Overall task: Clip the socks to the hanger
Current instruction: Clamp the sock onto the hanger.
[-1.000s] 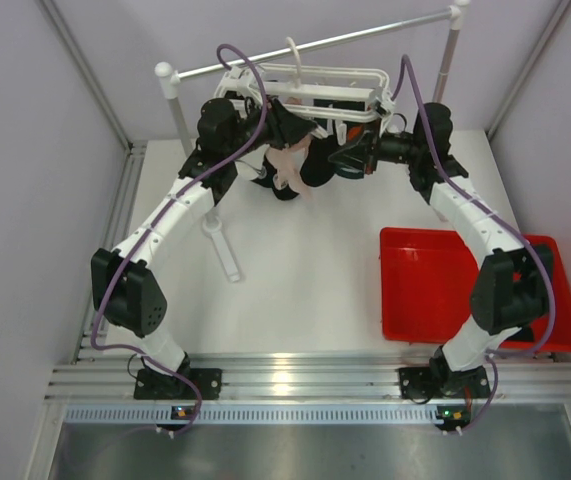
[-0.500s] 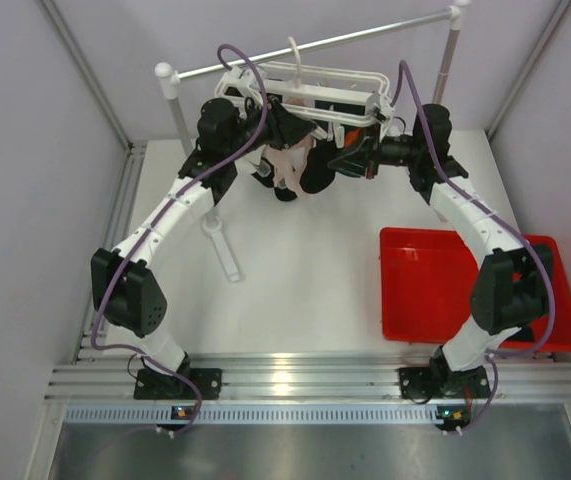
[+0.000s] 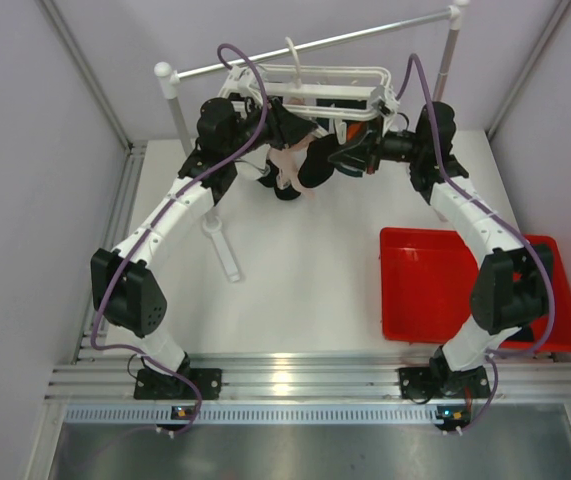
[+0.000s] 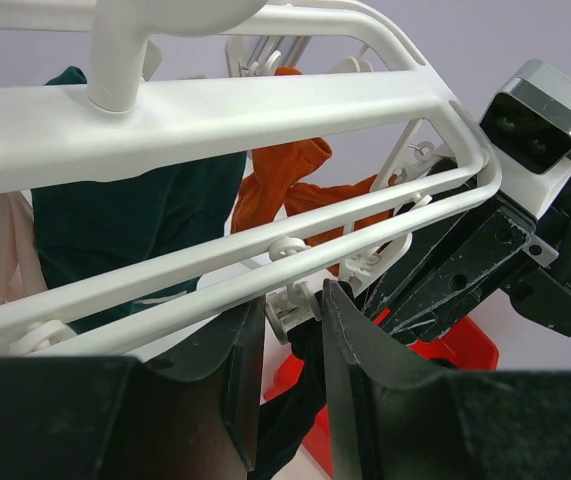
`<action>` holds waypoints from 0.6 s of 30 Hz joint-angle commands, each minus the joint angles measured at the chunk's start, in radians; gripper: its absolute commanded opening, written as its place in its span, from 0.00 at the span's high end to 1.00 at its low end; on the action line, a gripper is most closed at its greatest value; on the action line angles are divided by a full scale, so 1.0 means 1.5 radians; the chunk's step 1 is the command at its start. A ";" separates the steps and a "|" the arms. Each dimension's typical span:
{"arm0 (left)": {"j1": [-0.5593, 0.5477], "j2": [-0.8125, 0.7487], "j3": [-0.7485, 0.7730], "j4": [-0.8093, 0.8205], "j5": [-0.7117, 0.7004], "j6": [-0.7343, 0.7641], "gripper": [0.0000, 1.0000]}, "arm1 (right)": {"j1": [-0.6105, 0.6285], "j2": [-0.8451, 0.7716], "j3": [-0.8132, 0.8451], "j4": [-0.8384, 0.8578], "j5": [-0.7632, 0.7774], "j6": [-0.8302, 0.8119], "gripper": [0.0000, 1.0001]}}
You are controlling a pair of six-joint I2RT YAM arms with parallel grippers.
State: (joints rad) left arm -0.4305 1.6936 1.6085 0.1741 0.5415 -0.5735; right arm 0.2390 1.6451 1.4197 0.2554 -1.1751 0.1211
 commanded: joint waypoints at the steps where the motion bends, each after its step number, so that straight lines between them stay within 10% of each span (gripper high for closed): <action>1: -0.008 0.008 0.009 -0.029 0.041 0.002 1.00 | 0.000 0.005 0.014 0.064 -0.011 0.027 1.00; 13: -0.008 0.008 0.008 -0.015 0.044 -0.006 1.00 | -0.007 -0.003 -0.080 0.239 -0.016 0.187 1.00; 18: -0.008 0.009 0.008 -0.024 0.028 -0.001 1.00 | -0.003 -0.050 -0.126 0.144 0.086 0.123 1.00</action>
State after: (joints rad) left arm -0.4316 1.6947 1.6085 0.1673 0.5465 -0.5743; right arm 0.2314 1.6428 1.2415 0.5140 -1.1538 0.3511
